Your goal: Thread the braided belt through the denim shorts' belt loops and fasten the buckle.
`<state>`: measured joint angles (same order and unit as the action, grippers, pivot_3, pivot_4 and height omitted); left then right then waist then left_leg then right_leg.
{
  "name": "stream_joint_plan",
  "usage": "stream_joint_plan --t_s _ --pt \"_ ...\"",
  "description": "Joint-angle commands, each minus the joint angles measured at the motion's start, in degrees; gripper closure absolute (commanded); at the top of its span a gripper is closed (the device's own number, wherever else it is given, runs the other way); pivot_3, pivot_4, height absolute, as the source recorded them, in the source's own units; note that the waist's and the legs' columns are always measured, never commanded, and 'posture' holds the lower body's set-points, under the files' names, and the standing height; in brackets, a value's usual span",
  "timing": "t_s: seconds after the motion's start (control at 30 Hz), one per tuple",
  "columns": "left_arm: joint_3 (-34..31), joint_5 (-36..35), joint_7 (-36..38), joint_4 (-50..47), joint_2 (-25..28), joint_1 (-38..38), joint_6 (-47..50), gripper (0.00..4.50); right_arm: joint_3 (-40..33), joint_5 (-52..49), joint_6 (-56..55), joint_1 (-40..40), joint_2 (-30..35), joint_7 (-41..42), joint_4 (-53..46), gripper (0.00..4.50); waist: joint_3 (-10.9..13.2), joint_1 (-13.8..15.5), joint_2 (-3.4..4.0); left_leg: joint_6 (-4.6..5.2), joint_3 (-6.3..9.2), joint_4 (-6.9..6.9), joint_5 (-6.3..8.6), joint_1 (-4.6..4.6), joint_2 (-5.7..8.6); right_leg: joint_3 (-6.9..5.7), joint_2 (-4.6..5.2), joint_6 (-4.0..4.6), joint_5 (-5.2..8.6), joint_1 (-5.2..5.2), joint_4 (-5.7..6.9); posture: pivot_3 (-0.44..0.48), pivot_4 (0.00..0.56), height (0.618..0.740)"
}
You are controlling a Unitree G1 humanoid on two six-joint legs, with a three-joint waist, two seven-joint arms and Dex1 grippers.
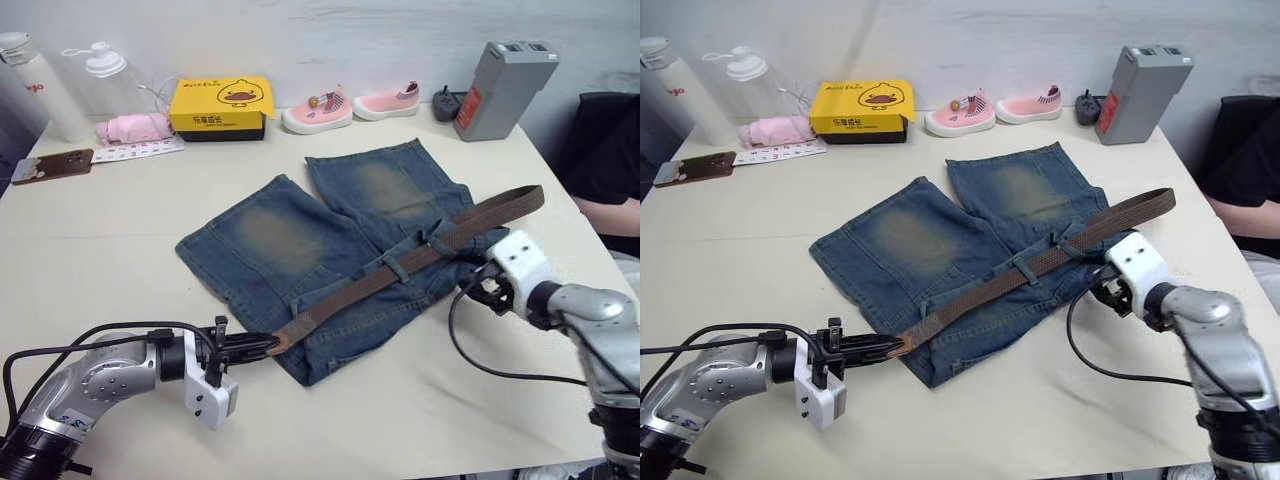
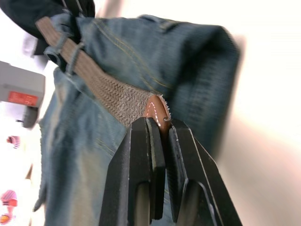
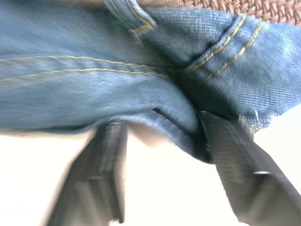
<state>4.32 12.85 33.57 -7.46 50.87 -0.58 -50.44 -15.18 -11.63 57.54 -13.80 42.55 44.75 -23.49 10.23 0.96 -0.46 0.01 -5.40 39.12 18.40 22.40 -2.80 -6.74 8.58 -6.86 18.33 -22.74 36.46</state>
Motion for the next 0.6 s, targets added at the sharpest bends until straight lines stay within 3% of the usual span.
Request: stream_joint_plan --t_s 0.03,0.17,0.23,0.4,0.5,0.6 --pt "-2.3 0.9 -3.3 1.3 -2.0 -0.4 -2.3 4.50 -12.0 -18.0 18.6 -4.8 0.8 8.1 -7.4 0.03 0.0 -0.2 0.00 0.09 0.00 0.00 0.05 -0.01 -0.01 0.00 0.00 0.00 0.00 0.00 0.01 0.000 0.150 0.703" --pt "-0.5 3.0 -3.6 2.8 -3.8 -2.7 -2.2 4.50 -15.8 -31.1 32.7 -9.4 -4.6 12.5 -12.6 0.03 0.0 -0.6 0.01 0.15 0.06 -0.02 0.11 -0.04 -0.06 -0.01 -0.03 0.01 0.01 0.01 0.02 0.000 0.150 0.703" --pt "1.7 4.8 -4.0 3.8 -6.4 -6.1 -1.6 4.50 -14.8 -38.3 34.8 -9.3 -11.0 9.0 -14.1 0.03 0.0 -0.9 0.00 0.16 0.06 -0.03 0.13 -0.03 -0.11 0.00 -0.01 0.01 0.01 0.00 0.02 0.000 0.150 0.703" --pt "3.8 5.7 -3.9 4.5 -9.0 -9.6 -2.0 4.50 -9.3 -47.2 35.0 -1.1 -28.9 -7.5 -12.6 0.03 -0.1 -0.9 -0.06 0.14 0.07 -0.03 0.12 -0.02 -0.02 -0.09 -0.01 0.01 0.01 0.04 0.03 0.000 0.150 0.703" --pt "4.3 6.0 -4.2 5.2 -9.3 -10.3 -3.0 4.50 -9.6 -56.4 35.0 5.1 -42.9 -26.0 -9.6 0.03 -0.1 -1.2 -0.05 -0.15 0.02 -0.10 0.00 0.02 0.07 -0.11 0.01 0.01 0.01 -0.05 0.03 0.000 0.150 0.703" --pt "4.4 5.8 -4.2 5.2 -9.1 -10.4 -3.4 4.50 -13.0 -62.5 35.0 6.7 -52.5 -40.8 -6.1 0.03 0.0 -1.3 0.01 -0.17 -0.06 -0.11 0.00 0.02 0.03 -0.12 0.01 0.01 0.01 -0.10 0.06 0.000 0.150 0.703"
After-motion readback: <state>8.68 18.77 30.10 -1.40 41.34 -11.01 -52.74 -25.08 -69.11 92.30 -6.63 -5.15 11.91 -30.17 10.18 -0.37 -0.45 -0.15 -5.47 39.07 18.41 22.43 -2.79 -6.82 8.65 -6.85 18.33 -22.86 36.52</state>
